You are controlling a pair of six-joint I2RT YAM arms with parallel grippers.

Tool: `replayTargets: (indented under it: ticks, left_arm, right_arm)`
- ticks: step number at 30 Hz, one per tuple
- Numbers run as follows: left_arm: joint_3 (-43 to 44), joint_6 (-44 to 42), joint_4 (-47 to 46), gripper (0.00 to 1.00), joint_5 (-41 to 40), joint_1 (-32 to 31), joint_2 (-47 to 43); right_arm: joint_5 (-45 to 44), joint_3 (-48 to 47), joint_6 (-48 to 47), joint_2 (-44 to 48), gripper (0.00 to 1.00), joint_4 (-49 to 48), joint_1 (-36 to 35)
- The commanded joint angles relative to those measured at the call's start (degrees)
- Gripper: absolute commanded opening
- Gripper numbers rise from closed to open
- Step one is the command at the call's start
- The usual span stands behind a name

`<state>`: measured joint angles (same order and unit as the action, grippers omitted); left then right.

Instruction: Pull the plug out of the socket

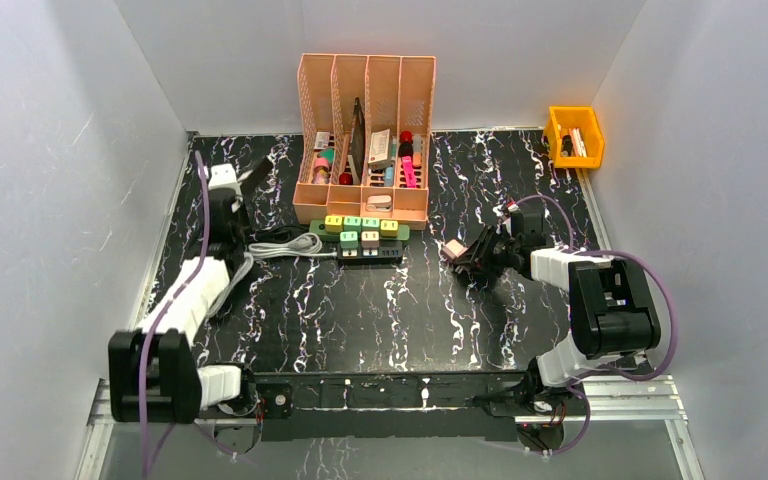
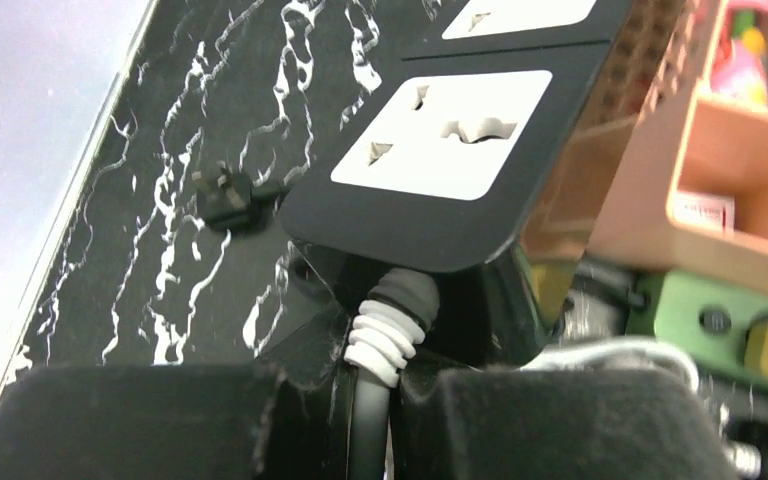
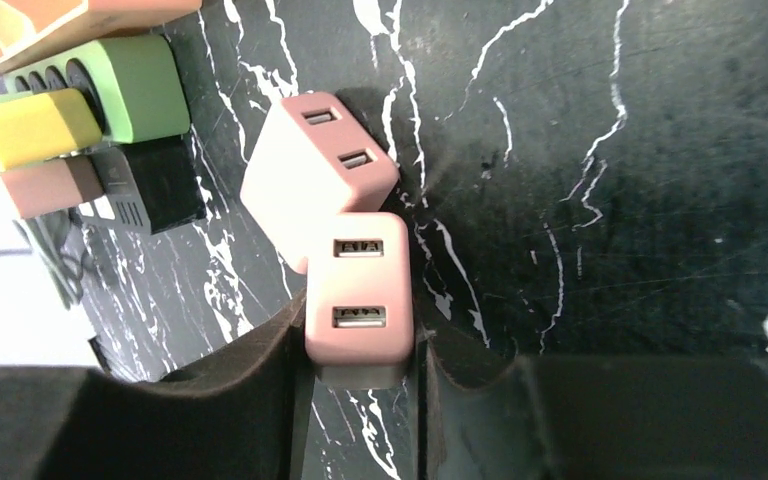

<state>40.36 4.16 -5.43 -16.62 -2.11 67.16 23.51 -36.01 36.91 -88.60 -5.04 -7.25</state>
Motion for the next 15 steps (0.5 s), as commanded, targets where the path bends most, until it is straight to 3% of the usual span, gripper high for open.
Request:
replayTargets:
  ticks: [1,4,7,10,13,15]
  left_arm:
    - [10.26,1.34,-6.28,0.00,-5.63,2.19,8.82]
    - [14.91,-0.42,-8.44,0.00,-6.58,3.64,15.88]
    - [17.40,-5.23,-11.44,0.00,-5.30,4.69,20.51]
    - [18.76,-11.19,-12.50,0.00,-2.76,6.34,24.75]
    - [20.16,-14.96,-10.36,0.00,4.17,8.85,28.48]
    - [21.46,-15.27,-8.80,0.21,9.68,11.05,30.81]
  right_arm:
    - [4.21,-0.82,-1.75,0.06,0.49,-0.83,-0.12]
    - [4.71,-1.12,-2.38,2.84,0.83,-0.86,-0.13]
    - [6.69,-3.34,-5.16,4.41,0.98,0.79,-0.20]
    - [7.40,-6.26,-6.32,6.59,0.98,1.38,-1.24]
    - [2.50,-10.31,-8.01,8.61,0.98,2.72,-5.08]
    - [-3.67,-13.24,-10.77,10.08,0.98,3.40,-9.67]
